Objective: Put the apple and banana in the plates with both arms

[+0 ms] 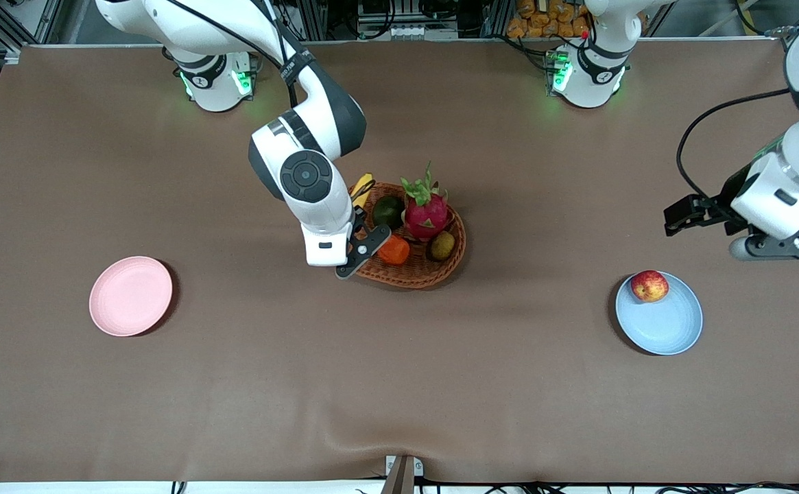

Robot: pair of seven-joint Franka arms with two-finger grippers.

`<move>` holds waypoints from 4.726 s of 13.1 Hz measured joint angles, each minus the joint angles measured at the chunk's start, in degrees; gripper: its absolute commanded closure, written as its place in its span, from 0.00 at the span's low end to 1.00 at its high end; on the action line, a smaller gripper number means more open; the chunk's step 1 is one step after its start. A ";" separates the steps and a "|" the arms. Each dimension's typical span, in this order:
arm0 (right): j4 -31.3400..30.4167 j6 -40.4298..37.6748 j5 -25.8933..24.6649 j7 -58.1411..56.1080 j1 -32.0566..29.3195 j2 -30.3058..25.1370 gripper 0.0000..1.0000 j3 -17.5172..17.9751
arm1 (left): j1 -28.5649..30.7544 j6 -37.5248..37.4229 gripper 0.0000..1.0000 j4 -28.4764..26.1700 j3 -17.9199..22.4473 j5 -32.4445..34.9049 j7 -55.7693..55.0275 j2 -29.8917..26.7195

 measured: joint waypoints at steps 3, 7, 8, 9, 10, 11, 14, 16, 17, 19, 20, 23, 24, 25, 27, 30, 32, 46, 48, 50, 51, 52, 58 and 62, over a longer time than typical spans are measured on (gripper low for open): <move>-0.01 0.00 0.00 0.00 0.00 0.00 1.00 0.00 | 0.24 -0.09 0.00 0.19 0.56 0.03 0.00 -0.45; 0.01 -0.07 -0.06 0.03 -0.25 -0.04 1.00 -1.53 | 0.73 -2.48 0.00 2.00 0.78 0.03 0.00 -0.45; 0.05 -0.68 -0.07 0.03 -1.23 -0.26 1.00 -2.47 | 0.74 -2.67 0.00 2.15 0.78 0.03 0.00 -0.44; 0.10 -1.82 -0.08 -0.09 -3.00 -0.68 1.00 -2.95 | 0.74 -2.74 0.00 2.21 0.77 0.03 0.00 -0.44; 0.12 -3.19 -0.09 -0.62 -5.07 -1.40 1.00 -3.14 | 0.74 -2.76 0.00 2.25 0.77 0.02 0.00 -0.43; 0.13 -4.73 -0.10 -1.69 -7.10 -2.21 1.00 -3.21 | 0.74 -2.84 0.00 2.30 0.77 0.02 0.00 -0.44; 0.09 -8.05 -0.19 -7.58 -13.42 -3.59 1.00 -3.37 | 0.47 -4.48 0.00 2.38 0.40 -0.02 0.01 -0.41; -0.09 -9.60 -0.75 -14.10 -18.29 -3.52 1.00 -3.54 | -0.38 -4.93 0.00 2.38 -0.30 -0.04 0.00 -0.27; -0.23 -10.39 -1.69 -16.95 -20.92 -3.47 1.00 -3.58 | -1.03 -5.00 0.00 2.37 -0.53 -0.04 -0.22 -0.19; -0.44 -10.62 -4.99 -21.76 -25.44 -3.23 1.00 -3.58 | -1.88 -5.17 0.00 2.37 -0.72 -0.04 -1.01 -0.04; -0.44 -10.56 -7.45 -23.36 -27.03 -2.98 1.00 -3.56 | -2.00 -5.25 0.00 2.34 -0.73 -0.04 -1.03 0.06; -0.43 -9.88 -14.02 -25.72 -28.38 -2.17 1.00 -3.46 | -1.92 -5.36 0.00 2.22 -0.72 -0.04 -1.05 0.66; -0.43 -9.25 -16.51 -25.87 -28.35 -1.77 1.00 -3.22 | -1.93 -5.37 0.00 2.22 -0.72 -0.04 -1.05 0.86; -0.42 -8.07 -19.37 -25.87 -28.33 -1.31 1.00 -3.04 | -1.98 -5.37 0.00 2.22 -0.72 -0.04 -1.05 0.99; -0.38 -5.80 -24.13 -26.07 -28.52 -0.45 1.00 -3.08 | -2.04 -5.37 0.00 2.22 -0.77 -0.04 -1.05 1.06; -0.36 -1.63 -25.83 -30.01 -31.33 1.46 1.00 -3.15 | -2.07 -5.37 0.00 2.22 -0.80 -0.04 -1.05 1.06; -0.34 0.83 -25.95 -31.26 -33.43 3.73 1.00 -3.17 | -2.06 -5.37 0.00 2.22 -0.81 -0.04 -1.05 1.07; 1.02 4.61 -27.84 -31.34 -35.11 8.52 0.00 -2.99 | -1.72 -6.00 0.00 2.52 -0.69 -0.04 -1.13 0.06; 1.79 4.54 -27.70 -31.34 -35.10 8.36 0.00 -2.76 | -1.70 -6.00 0.00 2.52 -0.68 -0.04 -1.14 0.06; 2.02 3.84 -26.84 -31.35 -35.08 7.55 0.00 -2.51 | -1.64 -6.00 0.00 2.52 -0.64 -0.04 -1.14 0.06; 2.11 2.98 -25.67 -31.37 -35.07 6.82 0.00 -2.40 | -1.57 -6.00 0.00 2.52 -0.62 -0.04 -1.14 0.06; 2.27 1.72 -23.88 -31.54 -35.06 5.84 0.00 -2.34 | -1.56 -6.00 0.00 2.53 -0.60 -0.04 -1.14 0.06; 2.92 -10.37 -10.35 -32.21 -34.28 -5.88 0.00 -1.89 | -1.35 -6.05 0.00 2.96 -0.19 -0.04 -1.14 -1.07; 1.78 -17.91 -8.15 -25.46 -31.56 -15.02 0.00 -1.70 | -0.13 -6.16 0.00 2.96 -0.04 0.00 -1.14 -1.43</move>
